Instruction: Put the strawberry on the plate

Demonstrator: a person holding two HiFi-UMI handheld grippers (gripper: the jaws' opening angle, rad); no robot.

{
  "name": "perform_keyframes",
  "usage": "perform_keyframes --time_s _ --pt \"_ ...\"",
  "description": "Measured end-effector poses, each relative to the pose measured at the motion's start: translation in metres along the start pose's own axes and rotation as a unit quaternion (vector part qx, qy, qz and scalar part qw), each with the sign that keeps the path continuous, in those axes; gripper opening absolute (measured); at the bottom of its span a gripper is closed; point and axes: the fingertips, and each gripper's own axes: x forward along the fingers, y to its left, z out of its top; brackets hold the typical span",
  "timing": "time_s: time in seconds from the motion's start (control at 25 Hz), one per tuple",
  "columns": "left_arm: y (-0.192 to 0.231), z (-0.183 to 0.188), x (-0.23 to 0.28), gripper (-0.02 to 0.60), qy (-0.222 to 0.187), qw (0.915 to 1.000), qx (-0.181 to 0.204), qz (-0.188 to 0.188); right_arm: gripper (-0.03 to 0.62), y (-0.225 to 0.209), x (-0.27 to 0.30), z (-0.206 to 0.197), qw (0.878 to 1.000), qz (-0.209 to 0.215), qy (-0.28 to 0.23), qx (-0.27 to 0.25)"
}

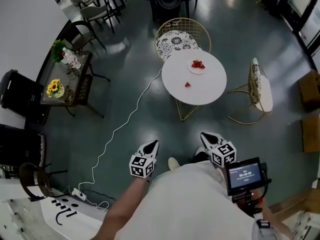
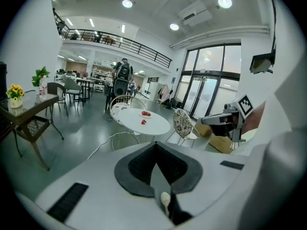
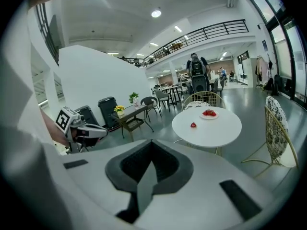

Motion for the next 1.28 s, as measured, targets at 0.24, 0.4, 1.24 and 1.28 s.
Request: perform_keyframes --time_s 0.24,0.4,1.24,1.28 --pt "-0.005 0.015 0.025 0.005 -0.007 0.9990 -0.025 -0.037 0.005 -0.017 0.003 -0.002 1.000 -0.010 -0.002 0.016" --pt "-0.009 0.026 0.049 0.005 0.009 0.9989 -0.014 -0.045 0.005 -0.039 0.009 0.006 1.000 -0.008 -0.010 0.029" --pt "-0.056 0.118 0.203 0.004 0.028 0.9970 0.021 -0.069 0.005 -0.203 0.003 0.056 0.997 -0.010 -0.040 0.058" --pt "-0.058 0.120 0.207 0.004 0.028 0.9969 0.020 -0.070 0.005 -0.208 0.002 0.055 0.997 -0.009 -0.041 0.059"
